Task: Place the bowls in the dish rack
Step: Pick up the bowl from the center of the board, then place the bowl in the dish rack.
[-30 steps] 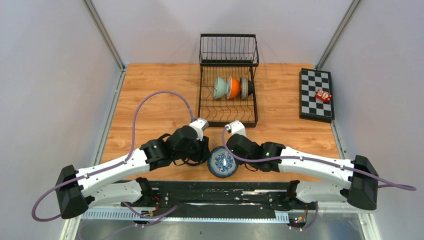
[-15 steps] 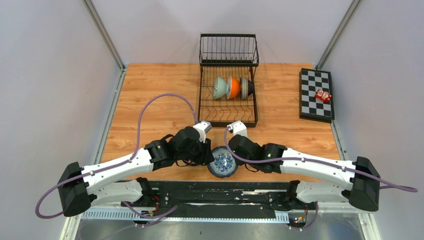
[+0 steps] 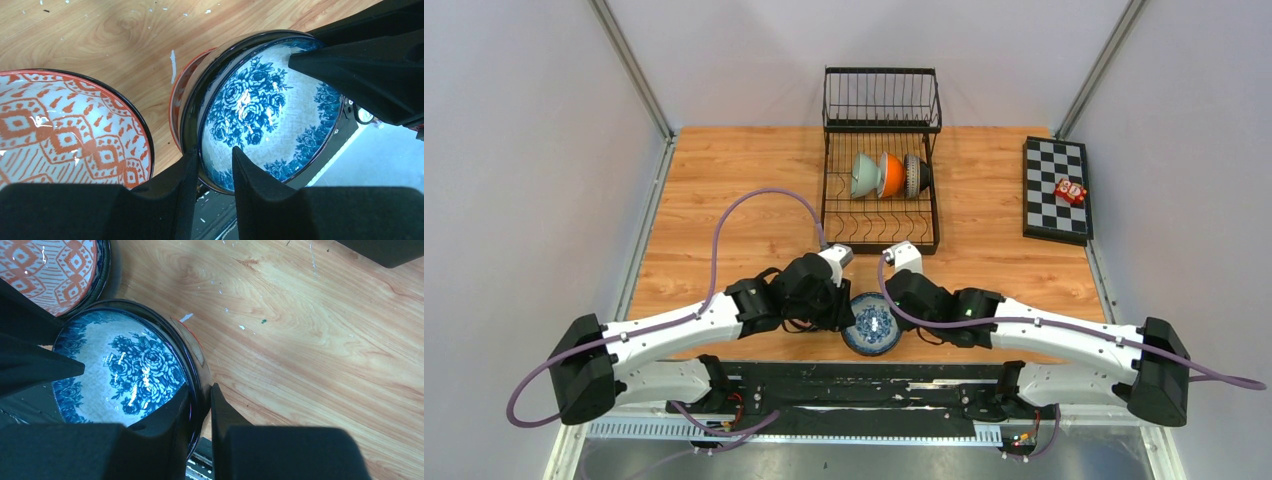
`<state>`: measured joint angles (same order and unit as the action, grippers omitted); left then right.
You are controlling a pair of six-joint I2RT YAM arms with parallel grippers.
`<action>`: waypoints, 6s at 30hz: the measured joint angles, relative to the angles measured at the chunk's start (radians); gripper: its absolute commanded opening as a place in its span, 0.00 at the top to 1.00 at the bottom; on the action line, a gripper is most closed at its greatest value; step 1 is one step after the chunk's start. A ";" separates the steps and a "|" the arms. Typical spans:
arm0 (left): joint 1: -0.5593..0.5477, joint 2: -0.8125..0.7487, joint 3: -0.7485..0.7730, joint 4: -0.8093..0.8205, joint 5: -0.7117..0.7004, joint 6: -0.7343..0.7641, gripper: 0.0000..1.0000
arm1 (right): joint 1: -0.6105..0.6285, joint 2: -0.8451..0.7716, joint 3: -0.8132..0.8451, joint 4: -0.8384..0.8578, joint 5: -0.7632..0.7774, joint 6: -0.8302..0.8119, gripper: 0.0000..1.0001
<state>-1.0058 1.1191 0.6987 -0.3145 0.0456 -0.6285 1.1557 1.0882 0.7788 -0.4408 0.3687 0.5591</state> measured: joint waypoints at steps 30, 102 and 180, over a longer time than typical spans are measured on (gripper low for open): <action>0.002 0.028 0.044 -0.051 -0.054 -0.003 1.00 | -0.005 -0.051 -0.023 0.043 -0.002 0.005 0.70; 0.386 -0.552 -0.333 0.756 0.230 -0.222 1.00 | -0.005 -0.325 0.117 0.352 -0.274 -0.027 0.05; 0.421 -0.510 -0.032 0.154 0.116 -0.060 0.30 | -0.010 -0.130 0.180 0.121 0.040 -0.151 0.97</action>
<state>-0.5850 0.6090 0.6662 -0.1600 0.1612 -0.6884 1.1461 0.9581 0.9592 -0.3202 0.4084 0.4080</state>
